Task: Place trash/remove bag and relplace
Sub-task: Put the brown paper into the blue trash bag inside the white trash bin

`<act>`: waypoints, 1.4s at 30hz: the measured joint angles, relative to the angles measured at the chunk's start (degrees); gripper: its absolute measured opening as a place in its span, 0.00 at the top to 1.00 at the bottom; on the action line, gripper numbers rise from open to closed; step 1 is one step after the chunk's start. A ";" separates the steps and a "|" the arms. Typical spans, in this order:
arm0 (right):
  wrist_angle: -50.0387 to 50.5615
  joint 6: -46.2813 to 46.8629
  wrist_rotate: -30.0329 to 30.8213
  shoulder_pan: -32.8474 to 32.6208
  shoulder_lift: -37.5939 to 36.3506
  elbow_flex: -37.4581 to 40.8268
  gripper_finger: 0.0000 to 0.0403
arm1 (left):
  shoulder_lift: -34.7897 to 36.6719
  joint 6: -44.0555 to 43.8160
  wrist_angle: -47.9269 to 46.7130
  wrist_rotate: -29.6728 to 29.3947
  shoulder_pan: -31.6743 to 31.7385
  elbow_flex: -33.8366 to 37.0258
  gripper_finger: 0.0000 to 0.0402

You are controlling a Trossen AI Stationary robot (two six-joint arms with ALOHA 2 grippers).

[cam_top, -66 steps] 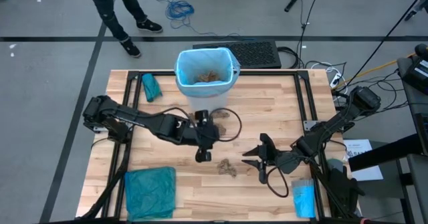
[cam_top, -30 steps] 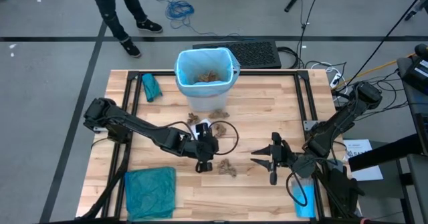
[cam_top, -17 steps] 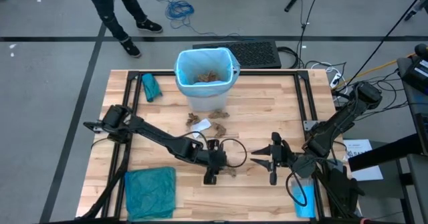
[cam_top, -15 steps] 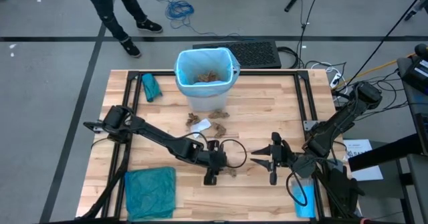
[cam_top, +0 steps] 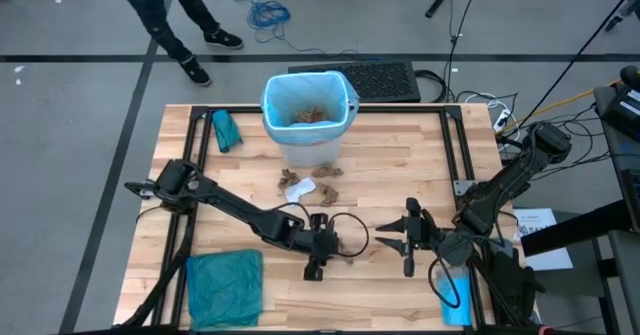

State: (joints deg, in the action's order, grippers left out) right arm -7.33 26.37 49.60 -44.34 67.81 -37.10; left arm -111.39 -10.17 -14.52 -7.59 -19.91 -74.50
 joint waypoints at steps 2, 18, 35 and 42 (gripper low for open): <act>-0.15 0.00 -0.01 0.00 0.00 0.00 0.77 | -1.51 0.02 1.23 -0.10 0.03 0.02 0.60; -1.27 -0.59 -0.08 0.00 0.00 0.00 0.77 | -3.96 -1.52 5.55 -2.07 0.12 0.04 0.60; -1.45 -0.55 -0.17 0.00 0.00 0.00 0.77 | -5.00 -3.06 6.25 -3.27 0.27 0.04 0.60; -1.94 -0.61 -0.17 0.00 0.00 0.00 0.77 | -7.07 -4.09 7.62 -1.66 0.27 0.04 0.60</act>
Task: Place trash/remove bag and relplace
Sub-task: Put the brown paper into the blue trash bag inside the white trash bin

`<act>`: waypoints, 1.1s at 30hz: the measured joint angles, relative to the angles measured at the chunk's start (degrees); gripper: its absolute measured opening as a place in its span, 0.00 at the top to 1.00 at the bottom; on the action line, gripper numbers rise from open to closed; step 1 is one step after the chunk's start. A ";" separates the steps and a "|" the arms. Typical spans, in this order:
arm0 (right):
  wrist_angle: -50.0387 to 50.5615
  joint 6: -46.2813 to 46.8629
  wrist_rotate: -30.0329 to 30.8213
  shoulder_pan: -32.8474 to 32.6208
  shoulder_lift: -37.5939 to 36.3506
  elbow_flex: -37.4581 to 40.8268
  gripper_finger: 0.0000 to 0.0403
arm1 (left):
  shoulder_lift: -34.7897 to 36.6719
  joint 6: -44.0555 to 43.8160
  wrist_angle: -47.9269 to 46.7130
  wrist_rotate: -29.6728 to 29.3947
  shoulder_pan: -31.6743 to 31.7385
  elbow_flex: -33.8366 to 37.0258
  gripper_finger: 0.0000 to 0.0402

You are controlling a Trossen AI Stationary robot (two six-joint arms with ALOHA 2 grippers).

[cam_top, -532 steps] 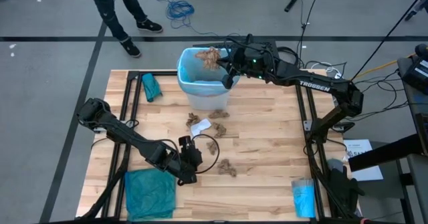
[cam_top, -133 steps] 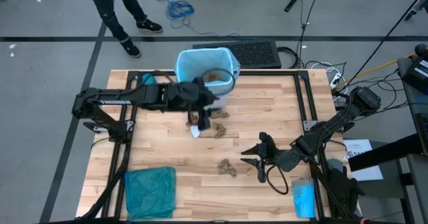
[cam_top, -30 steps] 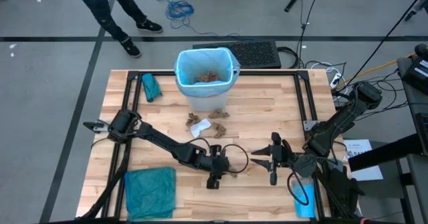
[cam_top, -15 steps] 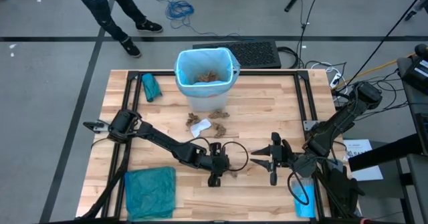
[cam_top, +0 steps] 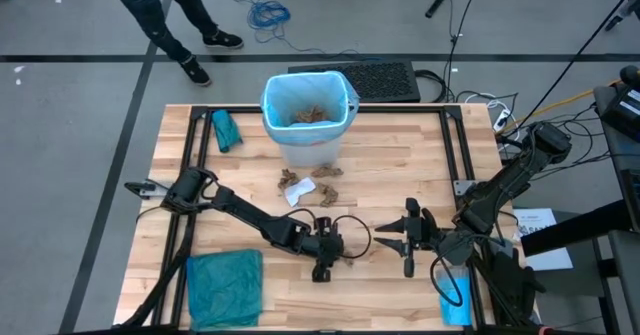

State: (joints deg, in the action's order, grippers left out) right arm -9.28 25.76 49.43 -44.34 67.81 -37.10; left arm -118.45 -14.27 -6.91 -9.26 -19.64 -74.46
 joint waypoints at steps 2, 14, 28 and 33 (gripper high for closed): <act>0.03 -0.02 0.00 0.00 0.00 0.00 0.77 | 0.00 -0.06 0.14 0.00 0.02 0.00 0.60; 0.04 -0.46 0.02 0.00 0.00 0.00 0.77 | -0.02 -0.53 0.47 -4.69 0.11 0.00 0.61; 0.04 -0.35 0.00 -0.02 0.00 0.00 0.77 | 1.72 -1.99 -1.73 -4.41 0.01 0.00 0.98; 0.06 -0.44 0.00 -0.02 0.00 0.00 0.77 | 7.40 -1.62 -7.55 -5.57 -0.49 -1.18 0.99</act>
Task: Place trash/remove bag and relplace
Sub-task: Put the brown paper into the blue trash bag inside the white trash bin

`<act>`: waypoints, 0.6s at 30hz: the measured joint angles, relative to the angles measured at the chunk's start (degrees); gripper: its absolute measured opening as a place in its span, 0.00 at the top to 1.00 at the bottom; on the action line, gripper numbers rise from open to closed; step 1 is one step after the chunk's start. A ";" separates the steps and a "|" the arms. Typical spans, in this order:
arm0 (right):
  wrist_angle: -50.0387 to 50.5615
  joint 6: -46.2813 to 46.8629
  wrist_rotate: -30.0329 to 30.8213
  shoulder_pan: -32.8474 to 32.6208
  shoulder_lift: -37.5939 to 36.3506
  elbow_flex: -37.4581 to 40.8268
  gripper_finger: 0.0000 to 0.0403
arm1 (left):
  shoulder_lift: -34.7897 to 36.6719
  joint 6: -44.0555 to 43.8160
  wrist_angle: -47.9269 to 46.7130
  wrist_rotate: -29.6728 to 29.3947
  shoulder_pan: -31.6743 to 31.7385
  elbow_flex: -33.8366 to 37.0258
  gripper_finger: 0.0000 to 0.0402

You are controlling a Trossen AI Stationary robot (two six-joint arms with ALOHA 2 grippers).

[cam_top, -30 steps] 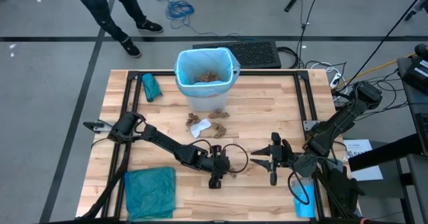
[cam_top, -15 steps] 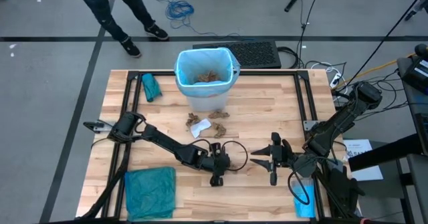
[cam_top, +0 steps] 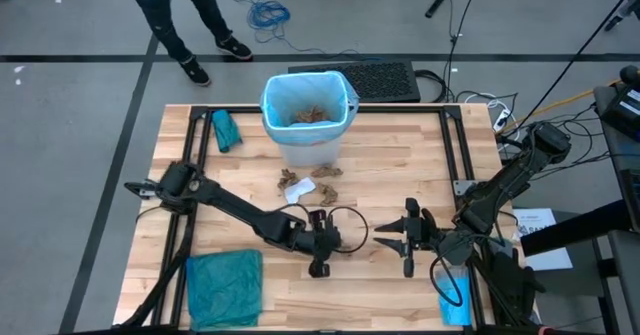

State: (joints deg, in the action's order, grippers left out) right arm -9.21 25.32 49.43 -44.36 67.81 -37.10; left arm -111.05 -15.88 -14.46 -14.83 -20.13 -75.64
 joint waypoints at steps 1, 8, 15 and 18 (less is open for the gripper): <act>0.02 -0.06 0.00 0.00 0.00 0.00 0.77 | 1.31 0.38 -0.98 -0.63 -0.23 -0.53 0.99; 0.35 -0.26 -0.11 -0.07 0.02 -0.01 0.77 | 13.60 6.48 -6.14 -8.90 -2.66 -1.59 1.00; 0.23 -0.26 -0.03 -0.04 0.02 0.00 0.77 | 25.56 19.05 -5.20 -19.99 -2.04 -1.59 1.00; 0.28 -0.09 -0.04 -0.04 0.02 0.00 0.77 | 29.08 24.46 -4.79 -22.69 1.15 -1.59 1.00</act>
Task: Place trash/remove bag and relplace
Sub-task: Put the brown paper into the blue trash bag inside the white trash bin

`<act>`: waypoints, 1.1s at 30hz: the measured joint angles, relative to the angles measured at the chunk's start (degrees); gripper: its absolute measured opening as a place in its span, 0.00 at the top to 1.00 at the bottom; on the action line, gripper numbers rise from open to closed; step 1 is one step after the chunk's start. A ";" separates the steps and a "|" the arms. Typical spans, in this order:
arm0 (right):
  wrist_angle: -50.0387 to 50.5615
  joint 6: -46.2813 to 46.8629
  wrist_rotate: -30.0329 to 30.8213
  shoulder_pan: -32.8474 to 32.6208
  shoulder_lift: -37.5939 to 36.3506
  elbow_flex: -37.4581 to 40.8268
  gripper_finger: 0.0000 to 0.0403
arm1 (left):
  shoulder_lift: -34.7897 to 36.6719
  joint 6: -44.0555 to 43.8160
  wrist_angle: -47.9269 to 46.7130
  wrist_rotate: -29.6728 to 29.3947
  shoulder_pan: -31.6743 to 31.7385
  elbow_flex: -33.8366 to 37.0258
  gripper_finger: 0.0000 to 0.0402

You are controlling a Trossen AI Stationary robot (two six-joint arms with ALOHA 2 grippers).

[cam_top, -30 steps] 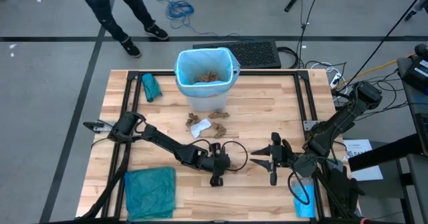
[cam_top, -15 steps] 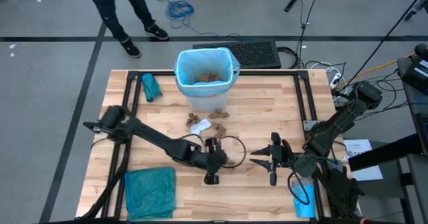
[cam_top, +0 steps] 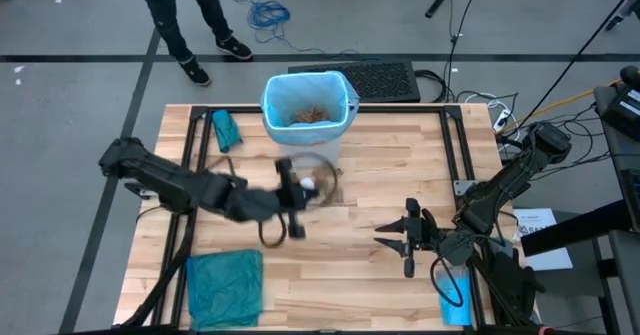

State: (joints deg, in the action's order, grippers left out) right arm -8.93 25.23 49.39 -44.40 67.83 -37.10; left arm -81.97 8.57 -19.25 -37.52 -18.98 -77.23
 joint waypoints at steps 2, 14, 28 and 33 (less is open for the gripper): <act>-0.08 0.02 0.04 0.00 0.00 0.00 0.77 | 1.46 2.40 0.17 -0.08 3.32 0.00 1.00; -0.28 0.63 0.11 0.07 0.00 0.00 0.77 | 4.59 9.78 5.37 3.83 25.49 0.04 1.00; -0.21 0.59 0.09 0.07 0.00 0.00 0.77 | 2.50 0.29 -2.56 21.15 41.82 0.02 1.00; -0.17 0.52 0.08 0.07 0.00 0.00 0.77 | 1.40 -0.76 -5.31 23.46 43.39 0.03 1.00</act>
State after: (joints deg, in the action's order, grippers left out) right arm -9.10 25.76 49.47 -44.34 67.83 -37.10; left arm -80.57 7.81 -24.56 -14.06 24.41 -77.20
